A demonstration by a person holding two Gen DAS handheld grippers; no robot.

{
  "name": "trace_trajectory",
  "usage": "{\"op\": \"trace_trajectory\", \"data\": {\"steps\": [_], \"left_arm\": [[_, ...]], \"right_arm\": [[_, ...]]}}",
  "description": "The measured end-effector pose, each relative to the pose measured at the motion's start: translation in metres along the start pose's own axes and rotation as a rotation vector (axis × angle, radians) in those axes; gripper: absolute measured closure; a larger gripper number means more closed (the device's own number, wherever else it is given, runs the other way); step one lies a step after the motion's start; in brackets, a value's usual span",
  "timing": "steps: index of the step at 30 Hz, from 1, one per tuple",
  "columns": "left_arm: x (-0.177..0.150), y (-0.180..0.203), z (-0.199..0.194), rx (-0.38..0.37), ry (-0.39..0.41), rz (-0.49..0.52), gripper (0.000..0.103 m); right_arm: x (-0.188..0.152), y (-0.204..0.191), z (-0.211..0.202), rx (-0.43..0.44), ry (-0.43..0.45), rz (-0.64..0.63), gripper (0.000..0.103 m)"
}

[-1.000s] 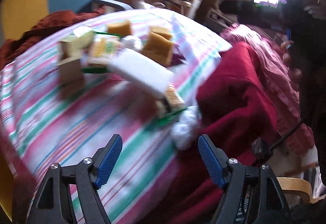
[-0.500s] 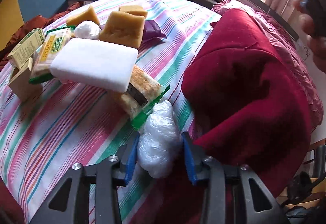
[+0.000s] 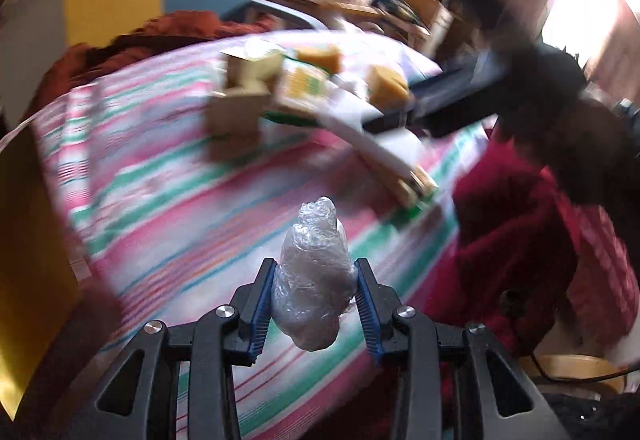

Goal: Organize objects
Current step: 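Grasp the white plastic bag bundle with the left gripper while the right grasps the white sponge block, then carry both items over the gold tray and open both grippers to drop them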

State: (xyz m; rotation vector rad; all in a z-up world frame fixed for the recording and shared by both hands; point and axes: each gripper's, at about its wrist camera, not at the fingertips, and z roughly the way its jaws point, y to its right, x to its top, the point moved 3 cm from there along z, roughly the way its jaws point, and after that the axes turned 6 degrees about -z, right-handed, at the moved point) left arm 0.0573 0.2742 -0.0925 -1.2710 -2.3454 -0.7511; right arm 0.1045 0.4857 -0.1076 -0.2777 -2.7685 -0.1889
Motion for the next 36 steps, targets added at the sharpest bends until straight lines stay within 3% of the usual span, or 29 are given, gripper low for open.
{"op": "trace_trajectory", "data": {"steps": [2,3,4,5,8,11,14,20,23,26,27,29,33,36], "left_arm": [[0.002,-0.011,-0.015,0.014,0.041,-0.042,0.065],[0.002,-0.017,-0.022,0.020,0.058,-0.060,0.065],[0.004,-0.020,-0.026,0.028,0.076,-0.080,0.065],[0.007,-0.025,-0.031,0.036,0.095,-0.100,0.065],[0.003,-0.046,-0.052,0.071,0.150,-0.152,0.065],[-0.001,-0.074,-0.074,0.111,0.200,-0.221,0.065],[-0.005,-0.106,-0.096,0.184,0.250,-0.288,0.064],[-0.023,-0.179,-0.131,0.384,0.306,-0.449,0.063],[-0.039,-0.207,-0.143,0.483,0.306,-0.508,0.052],[-0.058,-0.228,-0.155,0.508,0.312,-0.579,0.041],[-0.064,-0.233,-0.158,0.516,0.311,-0.595,0.039],[-0.076,-0.241,-0.162,0.524,0.312,-0.628,0.033],[-0.085,-0.243,-0.171,0.534,0.343,-0.679,0.033],[-0.093,-0.242,-0.182,0.540,0.390,-0.711,0.031]], "right_arm": [[0.004,0.000,0.022,-0.005,-0.064,-0.010,0.000],[0.005,0.001,0.029,-0.008,-0.084,-0.012,0.006],[0.004,0.002,0.032,-0.007,-0.099,-0.012,0.013],[0.003,0.004,0.035,0.002,-0.116,-0.011,0.039],[-0.001,0.006,0.021,0.002,-0.086,0.005,0.046],[0.003,0.001,-0.010,-0.013,-0.008,0.012,0.046],[0.015,-0.016,-0.040,0.057,0.089,0.015,0.045],[0.076,-0.108,-0.054,0.244,0.202,-0.062,0.045],[0.117,-0.166,-0.046,0.333,0.225,-0.101,0.045],[0.148,-0.214,-0.034,0.445,0.208,-0.097,0.040],[0.156,-0.230,-0.031,0.481,0.201,-0.098,0.024],[0.168,-0.258,-0.026,0.500,0.192,-0.104,0.000],[0.167,-0.288,-0.028,0.485,0.194,-0.157,0.000],[0.156,-0.296,-0.030,0.406,0.221,-0.196,0.000]]}}
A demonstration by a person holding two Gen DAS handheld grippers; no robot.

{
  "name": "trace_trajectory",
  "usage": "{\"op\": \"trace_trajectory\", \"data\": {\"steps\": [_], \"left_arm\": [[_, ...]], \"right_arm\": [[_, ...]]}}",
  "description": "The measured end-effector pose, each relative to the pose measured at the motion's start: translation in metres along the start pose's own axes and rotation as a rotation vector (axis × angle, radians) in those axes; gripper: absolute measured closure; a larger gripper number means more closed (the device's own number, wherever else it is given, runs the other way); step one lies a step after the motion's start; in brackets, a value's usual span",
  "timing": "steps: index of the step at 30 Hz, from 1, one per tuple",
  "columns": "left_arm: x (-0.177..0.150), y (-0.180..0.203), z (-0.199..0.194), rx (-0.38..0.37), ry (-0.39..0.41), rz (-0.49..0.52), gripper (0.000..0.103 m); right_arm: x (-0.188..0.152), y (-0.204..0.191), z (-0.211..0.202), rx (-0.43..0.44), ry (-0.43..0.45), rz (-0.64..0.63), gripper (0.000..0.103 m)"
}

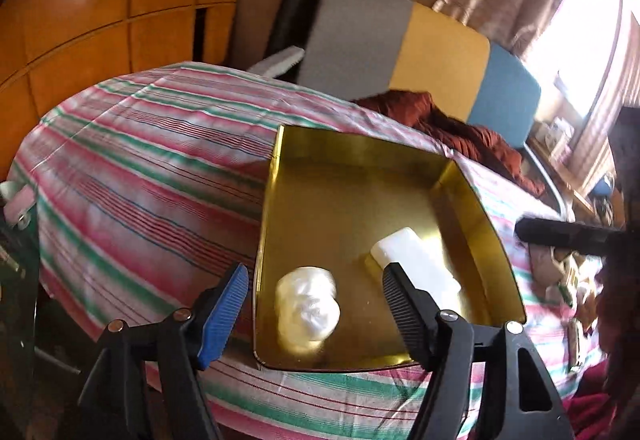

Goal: Organize objects
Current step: 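Carry both items over the gold tray and open both grippers to drop them, then withdraw both grippers from the tray back toward the item pile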

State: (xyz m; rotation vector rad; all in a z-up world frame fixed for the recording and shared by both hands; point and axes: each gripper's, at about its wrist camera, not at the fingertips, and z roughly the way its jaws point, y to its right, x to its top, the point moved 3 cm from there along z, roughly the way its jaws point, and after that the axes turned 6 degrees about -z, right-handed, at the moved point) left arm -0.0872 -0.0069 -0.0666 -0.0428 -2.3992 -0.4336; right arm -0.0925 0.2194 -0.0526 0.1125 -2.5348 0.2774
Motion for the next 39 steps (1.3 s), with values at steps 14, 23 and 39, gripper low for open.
{"op": "trace_trajectory", "data": {"steps": [14,23,39], "left_arm": [[-0.004,0.024,-0.028,0.106,0.066,0.023,0.029],[-0.017,0.029,-0.025,0.182,0.052,0.050,0.030],[-0.031,0.056,-0.017,0.065,-0.023,0.095,0.029]], "right_arm": [[-0.048,-0.010,-0.033,-0.240,0.184,-0.034,0.000],[-0.065,-0.014,-0.043,-0.296,0.235,-0.053,0.000],[-0.094,0.030,-0.058,-0.339,0.234,0.062,0.000]]}}
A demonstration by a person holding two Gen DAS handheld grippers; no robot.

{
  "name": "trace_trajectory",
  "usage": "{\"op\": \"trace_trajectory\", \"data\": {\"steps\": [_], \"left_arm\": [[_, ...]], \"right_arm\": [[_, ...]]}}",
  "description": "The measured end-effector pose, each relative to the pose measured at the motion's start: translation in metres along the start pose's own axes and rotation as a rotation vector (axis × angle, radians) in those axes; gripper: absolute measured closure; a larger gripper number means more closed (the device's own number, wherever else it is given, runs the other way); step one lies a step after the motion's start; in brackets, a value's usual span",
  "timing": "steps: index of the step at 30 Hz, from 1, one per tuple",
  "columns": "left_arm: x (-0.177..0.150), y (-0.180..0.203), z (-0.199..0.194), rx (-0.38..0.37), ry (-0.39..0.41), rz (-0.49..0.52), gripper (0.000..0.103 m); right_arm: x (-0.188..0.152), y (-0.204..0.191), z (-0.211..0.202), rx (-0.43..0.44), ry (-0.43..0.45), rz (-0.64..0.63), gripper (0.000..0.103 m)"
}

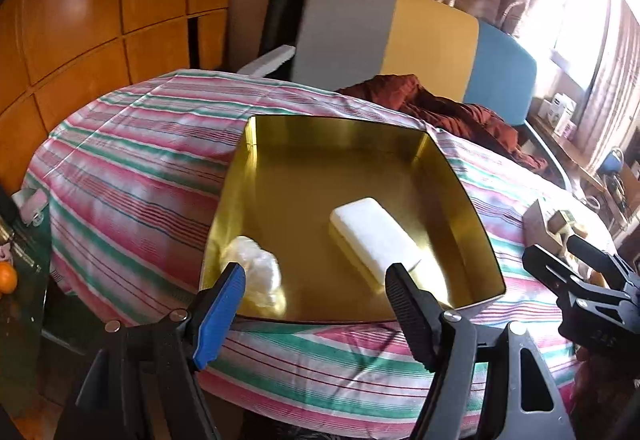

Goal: Organize objects
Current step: 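Withdraw both grippers from the tray back toward the item pile, then grasp the green medicine box with the left gripper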

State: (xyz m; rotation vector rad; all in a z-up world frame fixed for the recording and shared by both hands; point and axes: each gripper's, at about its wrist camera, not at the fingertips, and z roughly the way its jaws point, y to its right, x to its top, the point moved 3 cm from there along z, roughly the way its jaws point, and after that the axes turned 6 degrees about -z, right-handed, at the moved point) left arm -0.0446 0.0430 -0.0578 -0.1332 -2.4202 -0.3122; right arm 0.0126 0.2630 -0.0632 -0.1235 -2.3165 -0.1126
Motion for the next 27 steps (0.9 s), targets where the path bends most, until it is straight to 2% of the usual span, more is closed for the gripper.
{"op": "trace_trajectory", "data": {"steps": [5,7,8,12,18,22,27], "left_arm": [[0.002,0.022,-0.001,-0.043,-0.006,0.055,0.028],[0.004,0.035,-0.002,-0.073,0.003,0.089,0.024],[0.006,0.041,-0.003,-0.089,0.008,0.098,0.020],[0.010,0.069,-0.003,-0.145,0.004,0.160,0.019],[0.009,0.128,0.000,-0.232,-0.007,0.315,0.019],[0.006,0.172,0.002,-0.290,-0.023,0.425,0.019],[0.002,0.221,0.011,-0.322,-0.059,0.508,0.019]], "right_arm": [[-0.012,0.033,-0.002,-0.040,-0.021,0.066,0.000],[-0.016,0.049,-0.005,-0.064,-0.026,0.091,0.000],[-0.019,0.061,-0.008,-0.081,-0.027,0.111,0.000],[-0.026,0.109,-0.019,-0.149,-0.034,0.174,0.000],[-0.033,0.193,-0.038,-0.253,-0.050,0.284,0.000],[-0.035,0.249,-0.052,-0.365,-0.041,0.316,0.000],[-0.048,0.295,-0.056,-0.441,-0.015,0.371,0.000]]}}
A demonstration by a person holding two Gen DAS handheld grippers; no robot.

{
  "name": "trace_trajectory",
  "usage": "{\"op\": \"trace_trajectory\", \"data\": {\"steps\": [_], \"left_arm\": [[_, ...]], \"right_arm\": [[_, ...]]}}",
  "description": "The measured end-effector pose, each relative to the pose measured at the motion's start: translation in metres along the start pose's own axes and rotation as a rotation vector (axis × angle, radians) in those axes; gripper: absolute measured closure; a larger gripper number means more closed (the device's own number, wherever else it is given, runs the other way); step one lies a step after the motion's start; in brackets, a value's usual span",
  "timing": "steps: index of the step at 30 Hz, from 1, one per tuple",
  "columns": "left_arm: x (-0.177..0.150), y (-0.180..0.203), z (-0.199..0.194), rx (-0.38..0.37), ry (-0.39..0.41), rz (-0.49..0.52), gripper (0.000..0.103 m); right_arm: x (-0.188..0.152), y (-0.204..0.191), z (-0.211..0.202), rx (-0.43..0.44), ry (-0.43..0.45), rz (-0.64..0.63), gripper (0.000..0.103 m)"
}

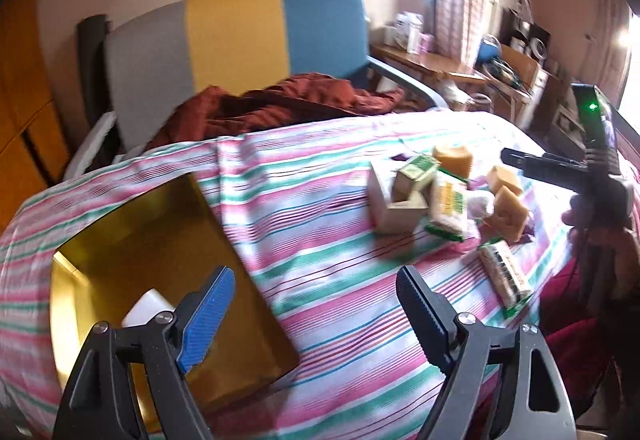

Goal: Organize objects
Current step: 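Grasp the green medicine box with the left gripper, then carry the green box toward the tray with the left gripper while the right grasps the cracker packet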

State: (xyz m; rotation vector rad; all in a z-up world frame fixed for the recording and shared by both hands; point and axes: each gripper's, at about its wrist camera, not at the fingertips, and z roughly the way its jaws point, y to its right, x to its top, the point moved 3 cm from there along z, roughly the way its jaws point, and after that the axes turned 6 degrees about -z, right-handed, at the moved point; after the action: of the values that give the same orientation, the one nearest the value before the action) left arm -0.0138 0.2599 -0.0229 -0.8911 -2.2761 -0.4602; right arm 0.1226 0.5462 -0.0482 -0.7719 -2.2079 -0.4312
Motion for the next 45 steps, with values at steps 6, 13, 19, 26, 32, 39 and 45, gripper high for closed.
{"op": "trace_trajectory", "data": {"steps": [6,13,19,26,32,39,45], "left_arm": [[0.027,0.046,0.034,-0.045,-0.037,0.110,0.019],[0.057,0.091,0.091,-0.117,-0.114,0.208,0.020],[0.072,0.111,0.141,-0.102,-0.171,0.235,0.029],[0.077,0.127,0.179,-0.110,-0.220,0.308,0.039],[0.072,0.132,0.185,-0.145,-0.220,0.308,0.073],[0.050,0.100,0.119,-0.164,-0.101,0.180,0.073],[0.015,0.060,0.078,-0.135,-0.085,0.078,0.073]], "right_arm": [[-0.006,0.025,0.016,0.077,-0.026,0.146,0.000],[-0.009,0.038,0.014,0.121,-0.027,0.247,0.000],[-0.009,0.044,0.015,0.159,-0.027,0.287,0.000],[-0.010,0.043,0.020,0.185,-0.046,0.299,0.000],[-0.011,0.043,0.021,0.185,-0.052,0.296,0.000],[-0.011,0.019,0.025,0.231,-0.068,0.198,0.000],[-0.018,-0.016,0.033,0.294,-0.145,0.096,0.000]]}}
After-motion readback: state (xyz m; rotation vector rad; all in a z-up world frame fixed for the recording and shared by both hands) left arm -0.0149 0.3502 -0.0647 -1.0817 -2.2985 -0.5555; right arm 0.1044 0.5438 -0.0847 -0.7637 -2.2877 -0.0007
